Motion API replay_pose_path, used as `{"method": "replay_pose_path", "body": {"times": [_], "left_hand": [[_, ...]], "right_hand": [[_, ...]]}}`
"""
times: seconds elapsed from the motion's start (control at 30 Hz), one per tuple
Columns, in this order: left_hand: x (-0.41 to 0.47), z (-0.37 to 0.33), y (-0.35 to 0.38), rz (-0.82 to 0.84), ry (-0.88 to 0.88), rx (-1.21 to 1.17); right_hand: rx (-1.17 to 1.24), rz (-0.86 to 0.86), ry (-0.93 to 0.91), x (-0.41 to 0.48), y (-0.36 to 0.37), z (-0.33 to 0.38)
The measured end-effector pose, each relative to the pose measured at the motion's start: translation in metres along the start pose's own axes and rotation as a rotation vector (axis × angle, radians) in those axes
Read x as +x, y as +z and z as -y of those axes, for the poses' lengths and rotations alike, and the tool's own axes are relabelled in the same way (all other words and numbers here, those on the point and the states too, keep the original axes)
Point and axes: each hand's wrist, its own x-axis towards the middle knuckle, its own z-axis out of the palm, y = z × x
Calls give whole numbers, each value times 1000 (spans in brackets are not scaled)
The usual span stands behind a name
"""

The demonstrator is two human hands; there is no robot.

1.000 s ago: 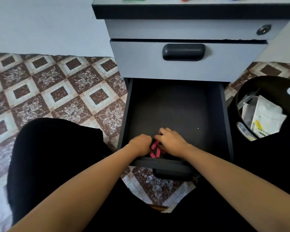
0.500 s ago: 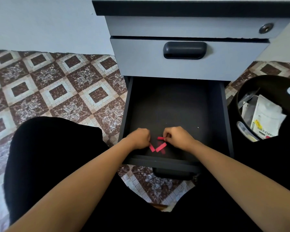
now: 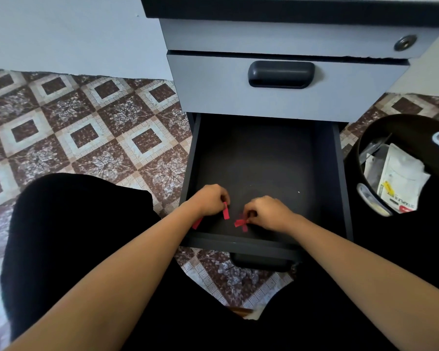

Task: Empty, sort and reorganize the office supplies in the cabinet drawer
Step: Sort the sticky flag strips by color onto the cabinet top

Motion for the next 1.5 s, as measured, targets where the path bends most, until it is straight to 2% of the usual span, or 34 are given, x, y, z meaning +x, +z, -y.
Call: {"method": "replay_pose_path", "body": {"times": [0.07,0.17,0.47,0.53,0.67,0.8,1.1,1.4,1.5], "left_hand": [[-1,1,0,5,10,30],[-2,3,1,27,21,103],[-6,4,0,53,84,291],[-8,1,-2,64,110,447],[-12,-5,-10,96,189,908],[-16,-2,-8,138,178,1114],[-16,0,-8,100,138,1050],[-14,-2,-4,-8,85,862],[-13,-2,-2,13,97,743]], "right_hand": [[-134,-20,-50,-1,4,0],[-209,-32,-82,-2,8,-1],[-227,-30,-125,-4,7,2],[-254,-43,-159,-5,8,3],[-294,-68,-239,-7,9,0],[-311,-84,-279,-9,8,-2],[-289,-48,-221,-8,8,-5],[-205,-24,-132,-7,8,-5],[-217,-33,-154,-8,8,-5]]}}
